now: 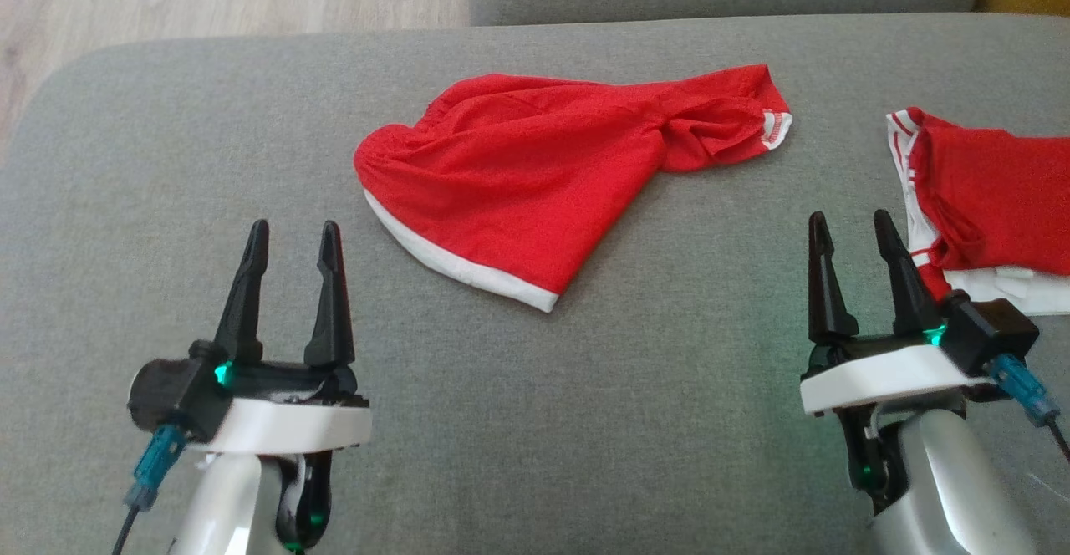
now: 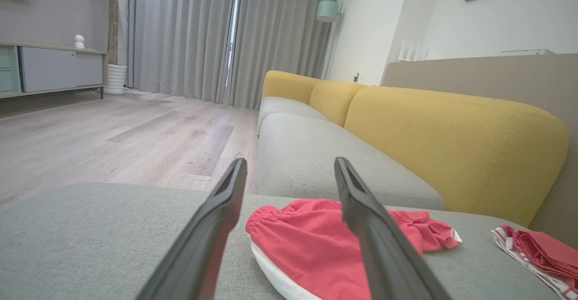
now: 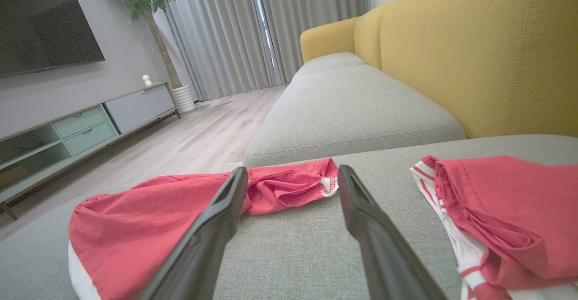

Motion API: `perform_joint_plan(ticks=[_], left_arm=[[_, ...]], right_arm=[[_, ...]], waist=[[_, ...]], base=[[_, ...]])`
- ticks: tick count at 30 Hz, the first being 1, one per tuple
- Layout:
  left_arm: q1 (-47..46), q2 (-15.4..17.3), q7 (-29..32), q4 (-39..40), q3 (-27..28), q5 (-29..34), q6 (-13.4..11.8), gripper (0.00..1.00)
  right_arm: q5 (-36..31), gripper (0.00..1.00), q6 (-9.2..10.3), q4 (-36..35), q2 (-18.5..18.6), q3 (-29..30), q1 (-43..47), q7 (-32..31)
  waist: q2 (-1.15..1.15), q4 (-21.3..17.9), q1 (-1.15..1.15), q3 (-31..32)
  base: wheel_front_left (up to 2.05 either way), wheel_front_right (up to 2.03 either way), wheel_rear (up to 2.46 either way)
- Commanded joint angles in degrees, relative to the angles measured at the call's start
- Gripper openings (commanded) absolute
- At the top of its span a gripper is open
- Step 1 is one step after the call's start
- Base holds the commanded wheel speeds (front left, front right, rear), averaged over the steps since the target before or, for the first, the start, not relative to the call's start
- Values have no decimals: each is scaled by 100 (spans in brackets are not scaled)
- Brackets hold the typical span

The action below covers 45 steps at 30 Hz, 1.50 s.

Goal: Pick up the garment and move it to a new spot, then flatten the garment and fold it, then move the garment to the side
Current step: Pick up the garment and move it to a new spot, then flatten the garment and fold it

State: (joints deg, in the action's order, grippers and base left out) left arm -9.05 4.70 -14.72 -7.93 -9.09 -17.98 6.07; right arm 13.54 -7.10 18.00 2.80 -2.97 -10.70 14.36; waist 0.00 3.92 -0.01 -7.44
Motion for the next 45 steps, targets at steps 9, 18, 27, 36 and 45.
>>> perform_joint_plan(ticks=[9,18,27,36,45], left_arm=[[-215,-2,-28,-38,324,147,88,100],[-501,145,189,-669,294,354,17,100],[-1503,387,1225,-1762,270,445,-159,100],[-2614,535,1631,-2940,364,127,-37,100],[-3216,715,1869,-3974,286,224,-177,100]], right_arm=[[9,100,-39,-155,8,-190,-69,63],[7,100,-39,-197,8,-202,-108,63],[-22,100,-39,-247,8,-198,-225,63],[7,100,-39,-269,8,-269,-401,63],[50,100,-39,-310,8,-313,-473,63]], waist=[[0,-165,1,-62],[0,-306,1,-228],[0,-453,1,-611],[0,-729,1,-977],[0,-954,1,-1110]], base=[[0,0,0],[0,0,0],[0,0,0],[0,0,0],[0,0,0]])
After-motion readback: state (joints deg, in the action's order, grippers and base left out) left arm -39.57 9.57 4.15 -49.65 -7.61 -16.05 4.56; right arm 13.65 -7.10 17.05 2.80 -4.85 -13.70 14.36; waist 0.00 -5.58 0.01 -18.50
